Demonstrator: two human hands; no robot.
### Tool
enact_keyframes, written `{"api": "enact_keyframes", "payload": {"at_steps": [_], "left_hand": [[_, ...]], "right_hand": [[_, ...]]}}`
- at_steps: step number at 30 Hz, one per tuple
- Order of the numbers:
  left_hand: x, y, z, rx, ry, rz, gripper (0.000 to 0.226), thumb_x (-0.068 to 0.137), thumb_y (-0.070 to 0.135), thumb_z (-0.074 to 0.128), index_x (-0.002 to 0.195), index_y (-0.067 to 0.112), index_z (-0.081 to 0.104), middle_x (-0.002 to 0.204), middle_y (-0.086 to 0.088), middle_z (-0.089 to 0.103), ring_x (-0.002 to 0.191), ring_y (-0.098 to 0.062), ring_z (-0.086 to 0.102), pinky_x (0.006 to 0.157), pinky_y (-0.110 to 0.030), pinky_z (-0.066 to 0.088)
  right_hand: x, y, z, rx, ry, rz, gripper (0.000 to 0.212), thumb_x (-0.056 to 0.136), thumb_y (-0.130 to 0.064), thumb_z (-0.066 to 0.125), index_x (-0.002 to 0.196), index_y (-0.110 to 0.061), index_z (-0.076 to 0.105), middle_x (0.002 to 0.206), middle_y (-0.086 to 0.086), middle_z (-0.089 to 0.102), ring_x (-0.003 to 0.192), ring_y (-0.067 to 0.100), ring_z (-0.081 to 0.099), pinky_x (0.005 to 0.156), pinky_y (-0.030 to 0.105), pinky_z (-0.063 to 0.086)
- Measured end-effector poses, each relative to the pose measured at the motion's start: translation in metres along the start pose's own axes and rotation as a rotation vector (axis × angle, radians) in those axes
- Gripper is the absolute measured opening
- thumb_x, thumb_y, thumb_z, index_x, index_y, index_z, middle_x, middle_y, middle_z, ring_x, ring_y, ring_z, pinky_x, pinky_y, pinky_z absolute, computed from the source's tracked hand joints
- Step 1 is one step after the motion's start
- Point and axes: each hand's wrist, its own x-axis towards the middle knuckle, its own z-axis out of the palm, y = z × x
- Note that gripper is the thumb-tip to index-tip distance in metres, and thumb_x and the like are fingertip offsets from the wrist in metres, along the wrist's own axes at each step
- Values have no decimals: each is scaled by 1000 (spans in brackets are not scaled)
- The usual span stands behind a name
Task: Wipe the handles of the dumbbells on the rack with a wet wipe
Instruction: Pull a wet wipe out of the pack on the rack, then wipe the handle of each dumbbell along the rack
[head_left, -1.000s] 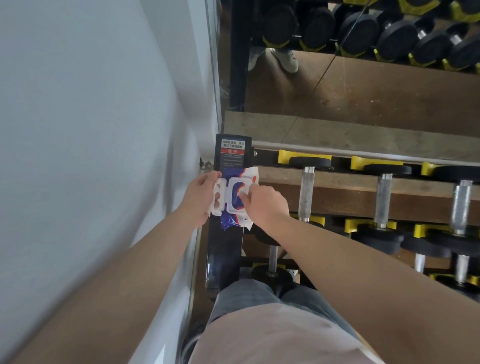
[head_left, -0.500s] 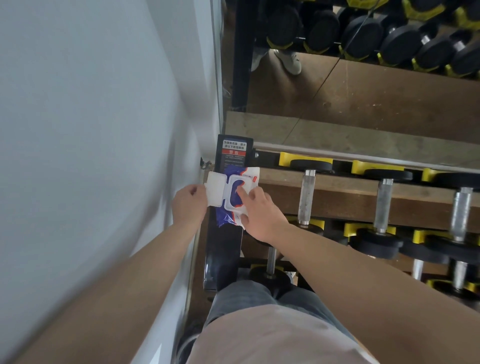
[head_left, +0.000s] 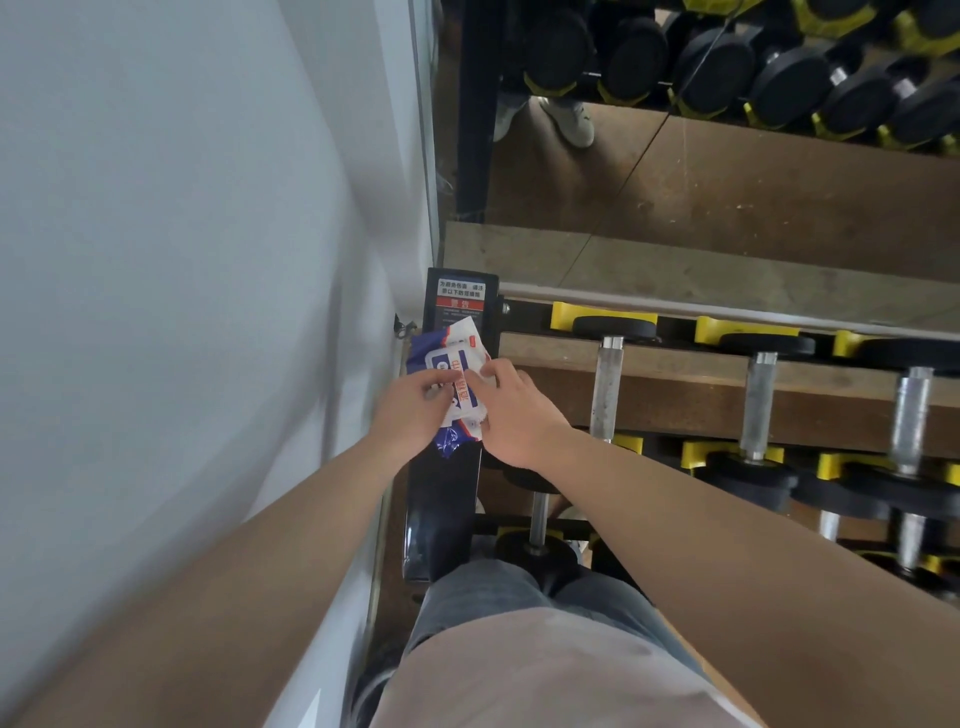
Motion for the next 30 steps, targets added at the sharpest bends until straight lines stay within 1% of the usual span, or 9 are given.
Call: {"api": "enact_keyframes", "payload": {"at_steps": [4, 9, 13, 15, 17, 19, 22, 26, 30], "left_hand": [[0, 3, 3, -43, 14, -47, 28, 106, 27, 53, 132, 21, 63, 128, 0, 67, 95, -13, 67, 77, -23, 57], [-4, 10, -6, -323, 24, -111, 26, 103, 13, 53, 125, 22, 62, 119, -1, 67, 101, -18, 66, 88, -35, 59], [-6, 12, -11, -586, -140, -92, 42, 94, -6, 53, 125, 20, 63, 122, -10, 69, 107, -28, 68, 89, -42, 58], [-7, 12, -11, -654, -169, -101, 46, 93, -10, 58, 126, 23, 62, 126, -12, 68, 110, -32, 69, 92, -46, 58], [-7, 14, -8, -661, -197, -96, 44, 90, -2, 71, 123, 26, 63, 123, -12, 71, 108, -34, 72, 94, -49, 58], [-8, 21, -4, -595, -185, -78, 45, 85, 11, 82, 123, 23, 63, 117, -11, 73, 103, -34, 74, 94, -52, 59], [-8, 29, 6, -552, -136, -91, 36, 84, 23, 85, 113, 22, 65, 117, -12, 71, 104, -31, 73, 95, -52, 59], [-10, 40, 22, -494, -203, -173, 50, 73, 54, 86, 110, 23, 73, 119, -9, 71, 112, -29, 68, 101, -54, 55], [-8, 46, 43, -442, -153, -189, 16, 97, 33, 70, 112, 25, 70, 113, -3, 67, 102, -20, 61, 92, -37, 55]], "right_hand": [[1, -7, 4, -50, -37, 14, 84, 94, -29, 70, 159, -27, 16, 159, 7, 17, 136, 32, 40, 105, 41, 51], [2, -18, -1, 79, -29, 67, 70, 99, -31, 61, 157, -24, 23, 159, 9, 16, 126, 29, 52, 100, 35, 54], [-4, -14, -12, 281, 132, 141, 42, 104, -29, 51, 146, -25, 48, 148, 2, 40, 131, 21, 46, 106, 34, 47], [-8, -10, -21, 440, 205, 161, 38, 106, -35, 46, 140, -23, 59, 138, -1, 56, 124, 16, 54, 101, 32, 48], [-11, -7, -31, 632, 162, 193, 36, 104, -41, 51, 133, -24, 64, 120, -4, 69, 96, 10, 69, 80, 28, 58], [-14, -2, -39, 764, 132, 260, 25, 101, -38, 60, 120, -25, 69, 102, -8, 73, 78, 6, 71, 72, 29, 61], [-19, 8, -50, 975, 122, 366, 7, 99, -26, 64, 100, -23, 70, 94, -3, 73, 87, 10, 70, 77, 31, 63], [-30, 19, -64, 1413, 140, 470, 7, 102, -17, 58, 104, -15, 65, 108, 10, 72, 104, 25, 71, 87, 41, 62], [-44, 41, -69, 1594, 239, 496, 9, 100, -8, 58, 99, -17, 60, 110, 10, 68, 103, 25, 69, 82, 34, 61]]}}
